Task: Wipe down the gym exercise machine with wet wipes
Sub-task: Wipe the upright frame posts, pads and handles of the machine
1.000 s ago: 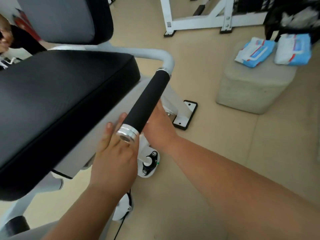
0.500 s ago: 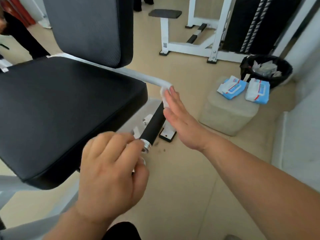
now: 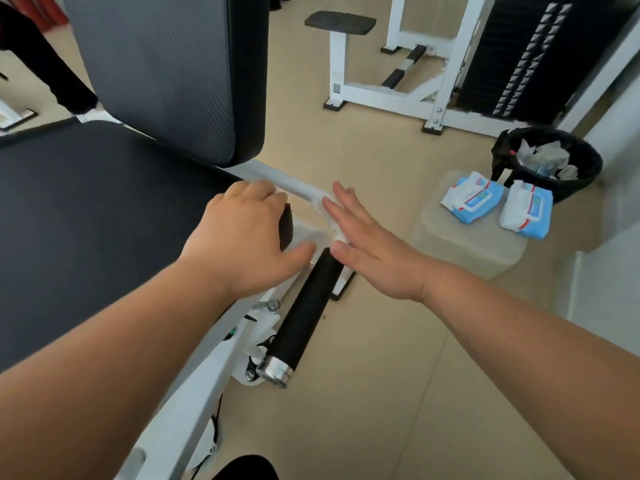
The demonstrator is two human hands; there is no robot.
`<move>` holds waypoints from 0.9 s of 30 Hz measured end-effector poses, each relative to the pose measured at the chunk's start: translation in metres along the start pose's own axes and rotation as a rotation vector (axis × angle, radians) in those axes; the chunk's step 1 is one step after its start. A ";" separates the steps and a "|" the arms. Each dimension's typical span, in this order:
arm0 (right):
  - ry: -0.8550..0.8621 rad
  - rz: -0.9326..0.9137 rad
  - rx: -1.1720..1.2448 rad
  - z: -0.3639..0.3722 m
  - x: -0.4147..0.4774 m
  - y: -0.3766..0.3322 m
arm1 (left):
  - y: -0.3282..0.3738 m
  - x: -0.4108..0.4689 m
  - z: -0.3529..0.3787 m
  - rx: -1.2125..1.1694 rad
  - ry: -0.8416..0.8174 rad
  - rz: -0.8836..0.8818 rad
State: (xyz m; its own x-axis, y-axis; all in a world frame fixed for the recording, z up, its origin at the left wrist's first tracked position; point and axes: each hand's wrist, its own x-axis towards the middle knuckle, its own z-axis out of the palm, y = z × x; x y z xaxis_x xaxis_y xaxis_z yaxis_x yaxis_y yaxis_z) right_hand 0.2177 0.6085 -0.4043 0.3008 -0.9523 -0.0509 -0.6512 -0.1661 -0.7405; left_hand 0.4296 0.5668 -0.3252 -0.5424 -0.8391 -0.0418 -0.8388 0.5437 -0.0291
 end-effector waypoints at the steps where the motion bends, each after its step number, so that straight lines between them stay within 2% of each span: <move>1: -0.043 -0.012 -0.025 -0.006 0.004 0.001 | -0.002 0.000 0.002 -0.016 0.029 -0.005; 7: -0.319 -0.031 -0.292 -0.039 0.082 -0.012 | -0.004 0.002 0.007 -0.080 0.053 -0.015; 10: -0.390 -0.052 -0.248 -0.048 0.111 -0.013 | -0.004 0.003 0.010 -0.058 0.077 -0.006; 16: -0.368 -0.071 -0.110 -0.047 0.107 0.003 | -0.002 0.002 0.010 -0.057 0.083 -0.025; 19: -0.383 -0.144 -0.185 -0.045 0.090 0.011 | 0.001 0.001 0.008 -0.053 0.089 -0.029; 22: -0.435 -0.138 -0.227 -0.052 0.091 0.006 | 0.000 0.001 0.007 -0.051 0.070 -0.029; 27: -0.466 -0.106 -0.212 -0.046 0.139 -0.019 | 0.000 0.003 0.007 -0.007 0.016 -0.039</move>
State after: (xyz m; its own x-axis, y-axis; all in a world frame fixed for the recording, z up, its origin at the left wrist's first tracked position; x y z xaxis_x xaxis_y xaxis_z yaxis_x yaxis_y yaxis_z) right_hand 0.2396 0.4674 -0.3663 0.6191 -0.7208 -0.3116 -0.7127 -0.3491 -0.6084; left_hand 0.4287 0.5646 -0.3319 -0.5100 -0.8598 -0.0248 -0.8595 0.5105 -0.0232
